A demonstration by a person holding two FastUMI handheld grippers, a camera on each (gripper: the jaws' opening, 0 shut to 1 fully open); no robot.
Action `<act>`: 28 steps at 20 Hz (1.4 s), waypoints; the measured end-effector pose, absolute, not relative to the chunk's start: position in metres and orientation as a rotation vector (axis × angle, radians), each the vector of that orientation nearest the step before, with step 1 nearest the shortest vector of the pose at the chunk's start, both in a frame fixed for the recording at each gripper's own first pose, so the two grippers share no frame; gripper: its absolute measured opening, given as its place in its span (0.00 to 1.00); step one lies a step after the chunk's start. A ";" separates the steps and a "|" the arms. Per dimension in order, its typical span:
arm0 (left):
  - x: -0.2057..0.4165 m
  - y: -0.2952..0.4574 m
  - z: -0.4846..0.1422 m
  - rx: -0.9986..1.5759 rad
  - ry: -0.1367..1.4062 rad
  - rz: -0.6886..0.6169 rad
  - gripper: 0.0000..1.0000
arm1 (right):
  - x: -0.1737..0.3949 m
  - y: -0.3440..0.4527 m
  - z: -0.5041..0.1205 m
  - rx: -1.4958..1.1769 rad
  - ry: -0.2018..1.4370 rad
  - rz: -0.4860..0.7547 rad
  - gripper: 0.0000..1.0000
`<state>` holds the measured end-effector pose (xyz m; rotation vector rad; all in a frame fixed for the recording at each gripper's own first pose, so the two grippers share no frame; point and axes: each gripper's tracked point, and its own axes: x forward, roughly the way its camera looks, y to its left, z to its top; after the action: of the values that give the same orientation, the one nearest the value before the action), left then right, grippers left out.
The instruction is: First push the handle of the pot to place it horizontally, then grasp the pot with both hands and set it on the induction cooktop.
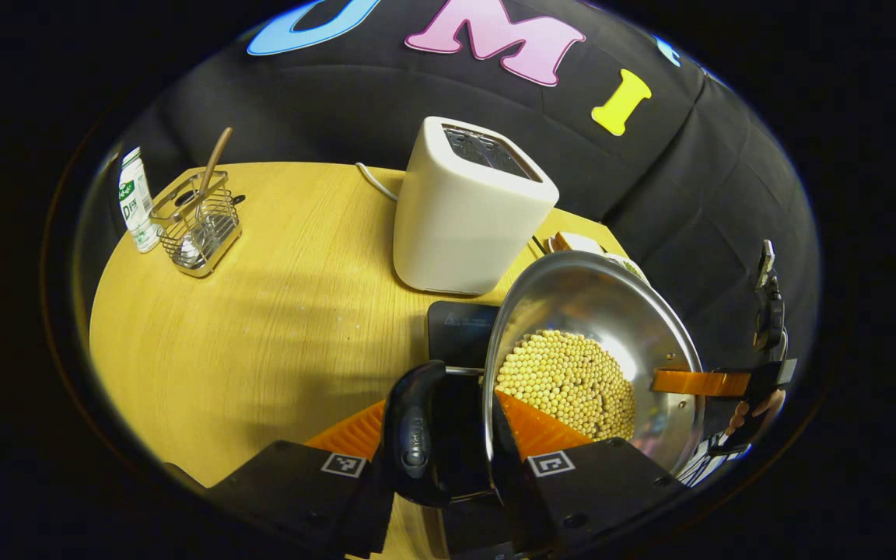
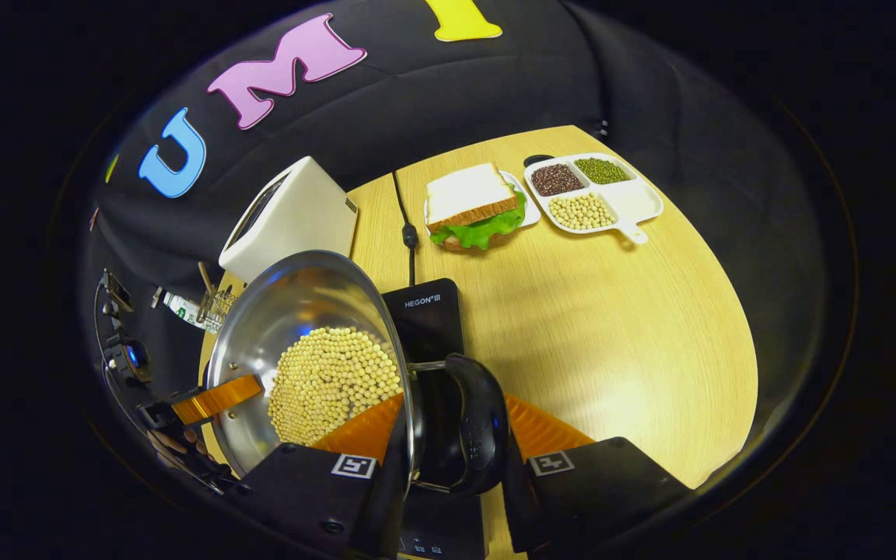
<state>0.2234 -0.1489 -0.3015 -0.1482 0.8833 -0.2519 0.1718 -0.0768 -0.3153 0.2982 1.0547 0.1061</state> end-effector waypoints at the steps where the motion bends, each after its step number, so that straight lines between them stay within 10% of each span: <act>1: 0.223 -0.148 -0.302 -0.134 0.893 -0.245 0.61 | 0.172 -0.077 -0.314 0.293 1.053 0.107 0.57; 4: 0.225 -0.150 -0.288 -0.063 0.847 -0.253 0.66 | 0.176 -0.078 -0.311 0.268 1.016 0.115 0.64; 6: 0.229 -0.149 -0.270 -0.020 0.792 -0.237 0.89 | 0.176 -0.076 -0.301 0.282 0.998 0.129 0.69; 9: 0.221 -0.148 -0.246 -0.022 0.753 -0.189 0.96 | 0.181 -0.081 -0.283 0.246 0.939 0.141 1.00; 28: 0.032 -0.084 -0.007 0.052 0.150 0.005 0.96 | 0.051 -0.100 0.003 0.049 0.117 0.056 0.98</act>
<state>0.0319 -0.0837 -0.0070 0.0523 0.1502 0.0045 0.0509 -0.1002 0.0029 0.0492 0.1172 0.0557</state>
